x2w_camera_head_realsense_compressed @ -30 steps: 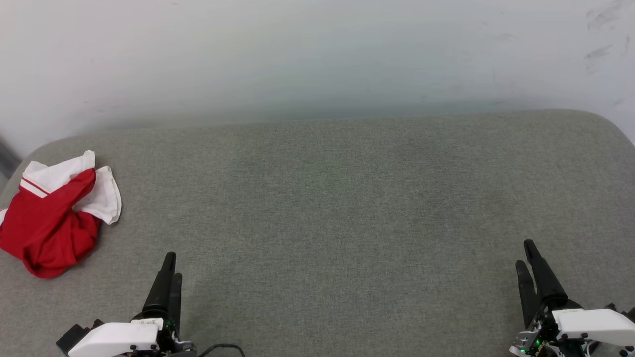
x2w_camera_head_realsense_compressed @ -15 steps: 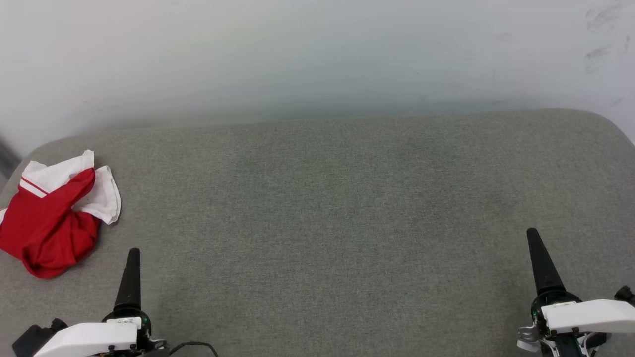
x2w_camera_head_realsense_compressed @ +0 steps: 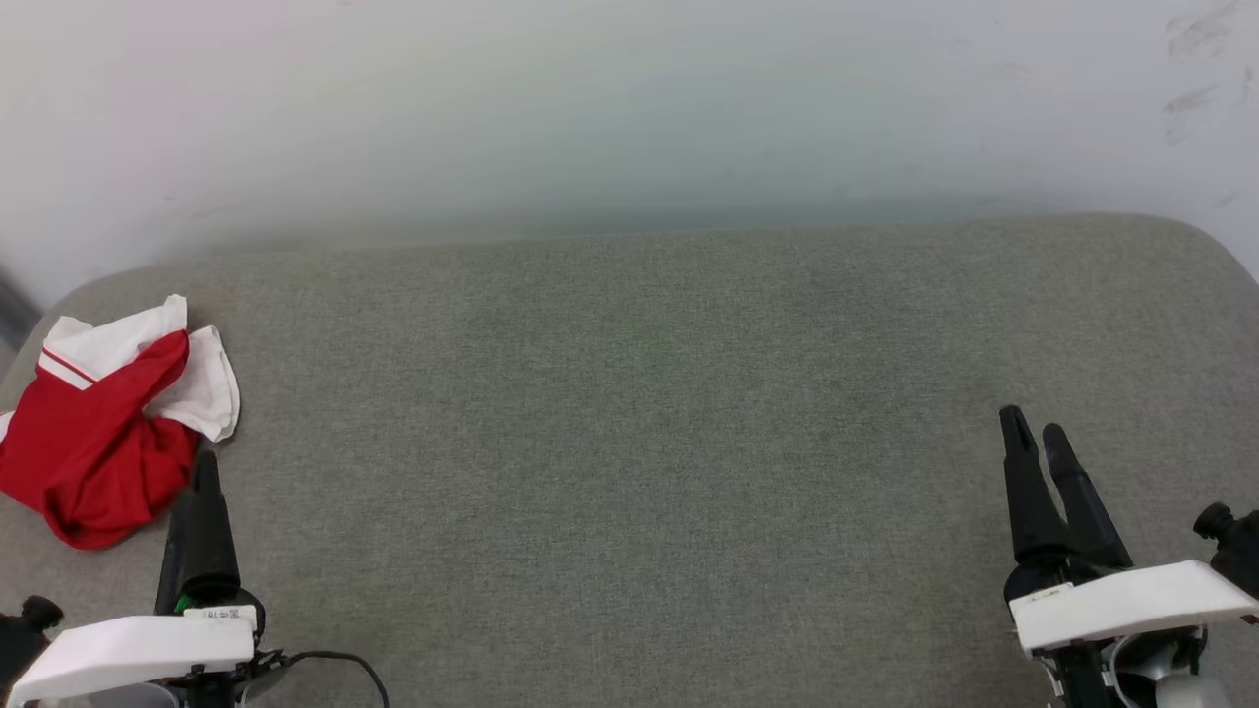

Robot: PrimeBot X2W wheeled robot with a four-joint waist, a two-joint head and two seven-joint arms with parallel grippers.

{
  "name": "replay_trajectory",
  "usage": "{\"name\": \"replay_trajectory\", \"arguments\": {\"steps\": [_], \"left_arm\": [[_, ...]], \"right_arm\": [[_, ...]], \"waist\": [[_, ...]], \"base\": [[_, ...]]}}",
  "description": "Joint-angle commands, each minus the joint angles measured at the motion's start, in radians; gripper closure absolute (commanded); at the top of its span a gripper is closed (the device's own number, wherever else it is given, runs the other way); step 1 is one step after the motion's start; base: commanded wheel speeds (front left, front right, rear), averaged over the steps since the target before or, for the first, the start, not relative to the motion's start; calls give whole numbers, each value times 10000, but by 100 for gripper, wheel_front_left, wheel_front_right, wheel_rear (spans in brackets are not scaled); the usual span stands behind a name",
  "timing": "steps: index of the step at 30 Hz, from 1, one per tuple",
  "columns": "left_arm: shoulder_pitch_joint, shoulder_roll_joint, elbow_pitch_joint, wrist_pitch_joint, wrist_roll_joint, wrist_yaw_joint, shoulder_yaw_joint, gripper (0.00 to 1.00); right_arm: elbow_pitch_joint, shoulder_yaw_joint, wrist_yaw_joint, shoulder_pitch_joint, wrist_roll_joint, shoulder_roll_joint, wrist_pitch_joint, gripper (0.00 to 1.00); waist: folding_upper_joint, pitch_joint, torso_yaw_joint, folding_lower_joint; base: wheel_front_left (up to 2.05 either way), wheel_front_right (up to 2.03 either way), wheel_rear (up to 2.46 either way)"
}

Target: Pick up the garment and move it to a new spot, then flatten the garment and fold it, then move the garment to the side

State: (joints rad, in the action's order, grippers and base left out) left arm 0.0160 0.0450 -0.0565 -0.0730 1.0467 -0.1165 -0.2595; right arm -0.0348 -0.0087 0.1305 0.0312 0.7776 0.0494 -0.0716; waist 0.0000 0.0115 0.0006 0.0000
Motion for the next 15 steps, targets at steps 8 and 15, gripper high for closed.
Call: {"name": "replay_trajectory", "arguments": {"steps": [8, 15], "left_arm": [[-188, 47, 1541, -311, -2658, 827, 885, 0], [-422, 111, 2165, -516, -4848, 1531, 2043, 0]], "right_arm": [[702, 398, 3, 122, -2264, 31, -326, 0], [891, 717, 2, 28, -3737, 101, -533, 0]], "waist": [[0, 56, -10, 0], [0, 83, -27, 0]], "base": [[0, 0, 0], [0, 0, 0]]}}
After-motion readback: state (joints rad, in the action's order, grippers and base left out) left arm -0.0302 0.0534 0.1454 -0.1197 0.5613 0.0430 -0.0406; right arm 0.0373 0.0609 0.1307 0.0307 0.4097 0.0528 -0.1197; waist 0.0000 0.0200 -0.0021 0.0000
